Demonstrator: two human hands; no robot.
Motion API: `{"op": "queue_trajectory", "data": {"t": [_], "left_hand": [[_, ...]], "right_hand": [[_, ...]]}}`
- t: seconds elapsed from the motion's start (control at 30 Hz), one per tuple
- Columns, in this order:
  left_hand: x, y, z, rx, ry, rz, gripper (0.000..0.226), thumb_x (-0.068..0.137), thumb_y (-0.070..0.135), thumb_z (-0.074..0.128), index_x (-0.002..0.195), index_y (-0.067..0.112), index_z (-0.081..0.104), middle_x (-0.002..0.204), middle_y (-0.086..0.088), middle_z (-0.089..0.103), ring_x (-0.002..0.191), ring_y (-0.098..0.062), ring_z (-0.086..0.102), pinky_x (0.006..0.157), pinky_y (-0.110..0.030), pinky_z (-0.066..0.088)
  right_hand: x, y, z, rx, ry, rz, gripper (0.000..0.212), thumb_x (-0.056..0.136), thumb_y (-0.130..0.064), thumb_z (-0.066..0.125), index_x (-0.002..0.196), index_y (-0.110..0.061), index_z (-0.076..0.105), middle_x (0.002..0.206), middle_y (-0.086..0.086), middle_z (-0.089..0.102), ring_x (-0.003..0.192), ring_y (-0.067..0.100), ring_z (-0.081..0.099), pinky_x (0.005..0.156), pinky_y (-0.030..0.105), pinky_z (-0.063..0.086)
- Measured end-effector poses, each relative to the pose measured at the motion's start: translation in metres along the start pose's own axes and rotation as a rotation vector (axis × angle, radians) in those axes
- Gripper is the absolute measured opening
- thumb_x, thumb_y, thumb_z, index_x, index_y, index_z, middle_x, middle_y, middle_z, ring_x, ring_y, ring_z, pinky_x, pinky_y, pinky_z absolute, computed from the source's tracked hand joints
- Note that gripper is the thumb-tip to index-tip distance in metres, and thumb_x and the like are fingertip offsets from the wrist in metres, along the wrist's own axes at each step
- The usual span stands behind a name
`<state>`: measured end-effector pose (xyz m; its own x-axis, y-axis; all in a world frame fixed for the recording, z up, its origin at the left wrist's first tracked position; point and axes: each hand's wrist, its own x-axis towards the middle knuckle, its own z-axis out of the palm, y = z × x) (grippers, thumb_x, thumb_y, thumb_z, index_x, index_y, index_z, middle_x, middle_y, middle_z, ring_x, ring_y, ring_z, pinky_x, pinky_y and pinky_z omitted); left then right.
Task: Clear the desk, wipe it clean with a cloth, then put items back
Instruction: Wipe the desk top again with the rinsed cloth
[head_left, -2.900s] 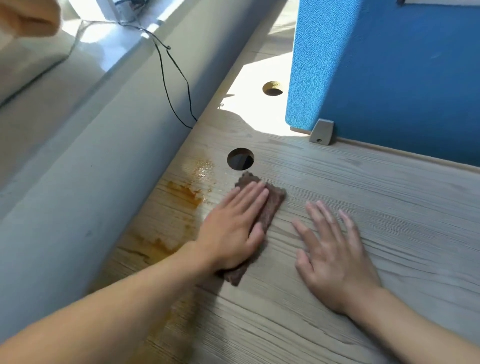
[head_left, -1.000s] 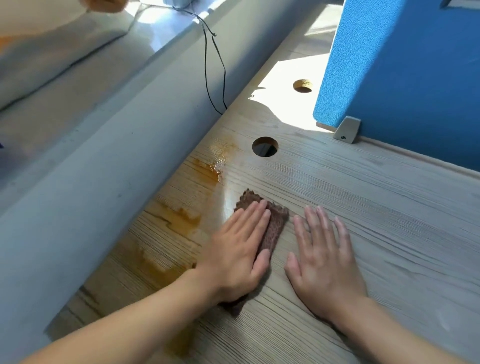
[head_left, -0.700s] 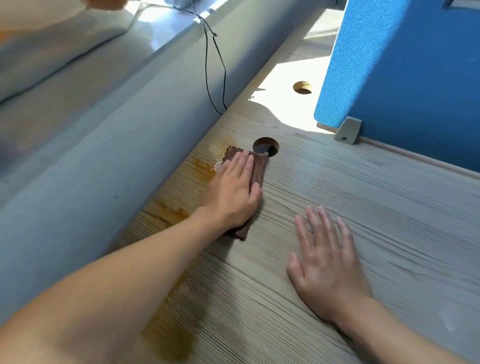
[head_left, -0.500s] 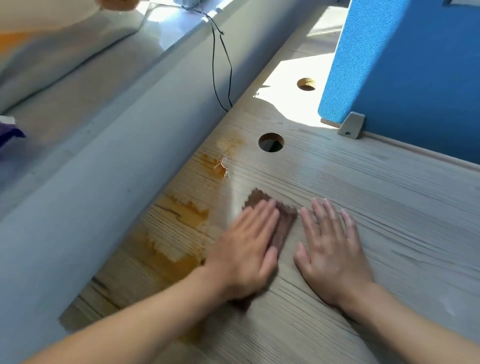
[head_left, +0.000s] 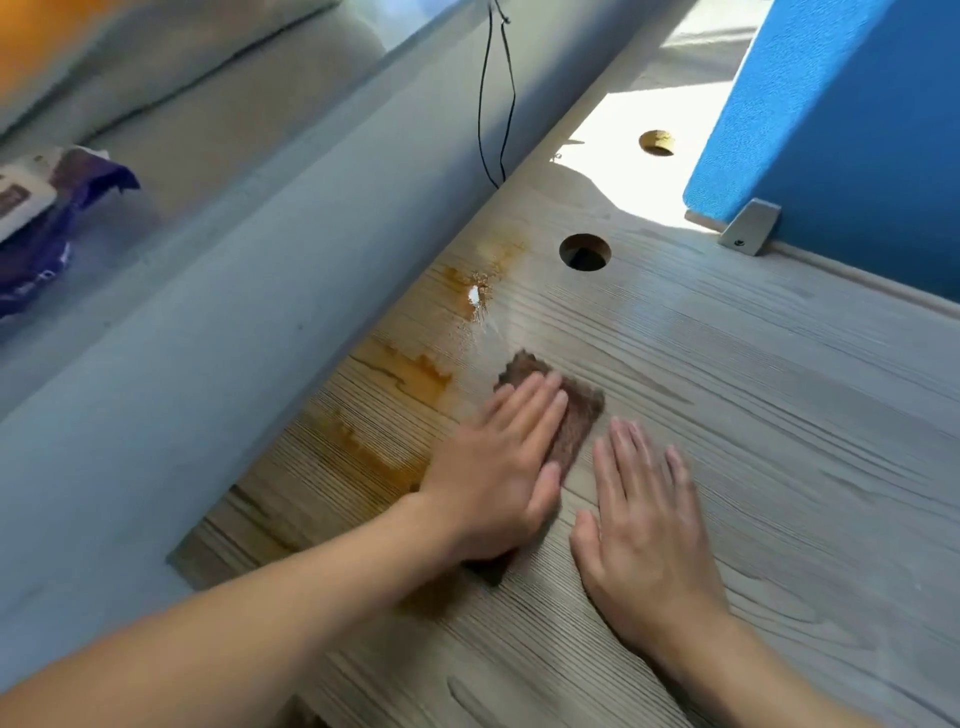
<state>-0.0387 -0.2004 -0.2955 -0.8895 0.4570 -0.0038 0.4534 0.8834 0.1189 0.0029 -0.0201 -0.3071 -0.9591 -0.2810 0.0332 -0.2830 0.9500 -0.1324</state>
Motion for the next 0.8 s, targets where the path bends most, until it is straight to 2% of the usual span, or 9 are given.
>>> {"op": "queue_trajectory", "data": {"t": [0.07, 0.13, 0.3, 0.4, 0.47, 0.6, 0.67, 0.73, 0.8], "left_hand": [[-0.029, 0.001, -0.003, -0.015, -0.046, 0.166, 0.069, 0.098, 0.041, 0.035, 0.157, 0.008, 0.021, 0.166, -0.008, 0.009, 0.154, -0.016, 0.002, 0.125, -0.036, 0.008], [-0.025, -0.012, -0.004, -0.001, -0.071, 0.208, 0.07, 0.097, 0.041, 0.037, 0.158, 0.011, 0.02, 0.166, -0.005, 0.009, 0.154, -0.013, 0.001, 0.125, -0.034, 0.006], [0.053, -0.05, -0.009, -0.009, -0.066, -0.201, 0.067, 0.1, 0.044, 0.017, 0.16, 0.015, 0.006, 0.167, -0.004, 0.0, 0.153, -0.012, -0.006, 0.125, -0.034, -0.001], [0.053, -0.042, -0.007, -0.009, -0.041, -0.271, 0.067, 0.101, 0.044, 0.014, 0.159, 0.013, 0.002, 0.167, -0.005, -0.005, 0.153, -0.014, -0.008, 0.125, -0.037, 0.0], [0.015, -0.021, -0.006, -0.004, -0.033, -0.165, 0.068, 0.101, 0.044, 0.02, 0.159, 0.012, 0.007, 0.167, -0.007, -0.002, 0.153, -0.016, -0.006, 0.125, -0.038, 0.004], [-0.058, 0.001, -0.007, -0.023, -0.07, 0.202, 0.069, 0.097, 0.042, 0.037, 0.157, 0.01, 0.023, 0.166, -0.007, 0.012, 0.154, -0.016, 0.003, 0.125, -0.037, 0.01], [-0.049, -0.013, -0.007, -0.016, -0.09, 0.243, 0.07, 0.096, 0.042, 0.037, 0.158, 0.013, 0.023, 0.166, -0.004, 0.013, 0.154, -0.014, 0.004, 0.125, -0.036, 0.01], [-0.016, -0.03, -0.007, -0.02, -0.082, 0.092, 0.07, 0.096, 0.045, 0.029, 0.159, 0.015, 0.018, 0.167, -0.003, 0.009, 0.154, -0.013, 0.002, 0.125, -0.038, 0.009], [0.02, -0.05, -0.009, -0.009, -0.074, -0.169, 0.07, 0.098, 0.046, 0.016, 0.16, 0.016, 0.007, 0.167, -0.003, 0.001, 0.153, -0.011, -0.005, 0.125, -0.036, 0.002]], "right_hand": [[-0.001, 0.0, 0.0, -0.011, 0.0, -0.005, 0.069, 0.09, -0.033, 0.033, 0.148, 0.005, 0.038, 0.159, 0.02, 0.03, 0.15, 0.03, 0.022, 0.118, 0.057, 0.024], [-0.001, 0.0, 0.0, -0.014, 0.007, -0.001, 0.069, 0.091, -0.032, 0.033, 0.149, 0.005, 0.034, 0.159, 0.02, 0.029, 0.15, 0.03, 0.021, 0.117, 0.057, 0.025], [0.0, 0.0, 0.0, -0.056, -0.025, 0.0, 0.069, 0.093, -0.034, 0.031, 0.151, 0.003, 0.03, 0.161, 0.019, 0.023, 0.152, 0.029, 0.016, 0.119, 0.056, 0.023], [0.0, 0.0, 0.0, -0.066, -0.025, 0.01, 0.068, 0.094, -0.034, 0.031, 0.151, 0.002, 0.03, 0.161, 0.018, 0.022, 0.152, 0.029, 0.015, 0.119, 0.056, 0.024], [0.0, -0.001, 0.001, -0.061, -0.025, 0.007, 0.068, 0.093, -0.034, 0.031, 0.151, 0.002, 0.032, 0.161, 0.018, 0.024, 0.152, 0.029, 0.016, 0.118, 0.056, 0.025], [0.0, 0.0, 0.001, -0.056, -0.021, 0.007, 0.068, 0.093, -0.034, 0.029, 0.151, 0.002, 0.033, 0.161, 0.018, 0.025, 0.152, 0.029, 0.017, 0.118, 0.056, 0.024], [0.001, -0.001, 0.001, -0.053, -0.016, 0.01, 0.068, 0.093, -0.034, 0.03, 0.15, 0.002, 0.034, 0.16, 0.018, 0.026, 0.151, 0.029, 0.018, 0.118, 0.056, 0.023], [0.001, 0.0, 0.001, -0.057, -0.021, 0.007, 0.068, 0.093, -0.034, 0.03, 0.15, 0.002, 0.034, 0.161, 0.018, 0.025, 0.152, 0.029, 0.018, 0.119, 0.055, 0.022], [0.0, -0.001, 0.001, -0.066, -0.029, 0.007, 0.068, 0.095, -0.036, 0.028, 0.152, 0.001, 0.029, 0.162, 0.017, 0.021, 0.153, 0.027, 0.014, 0.12, 0.054, 0.02]]}}
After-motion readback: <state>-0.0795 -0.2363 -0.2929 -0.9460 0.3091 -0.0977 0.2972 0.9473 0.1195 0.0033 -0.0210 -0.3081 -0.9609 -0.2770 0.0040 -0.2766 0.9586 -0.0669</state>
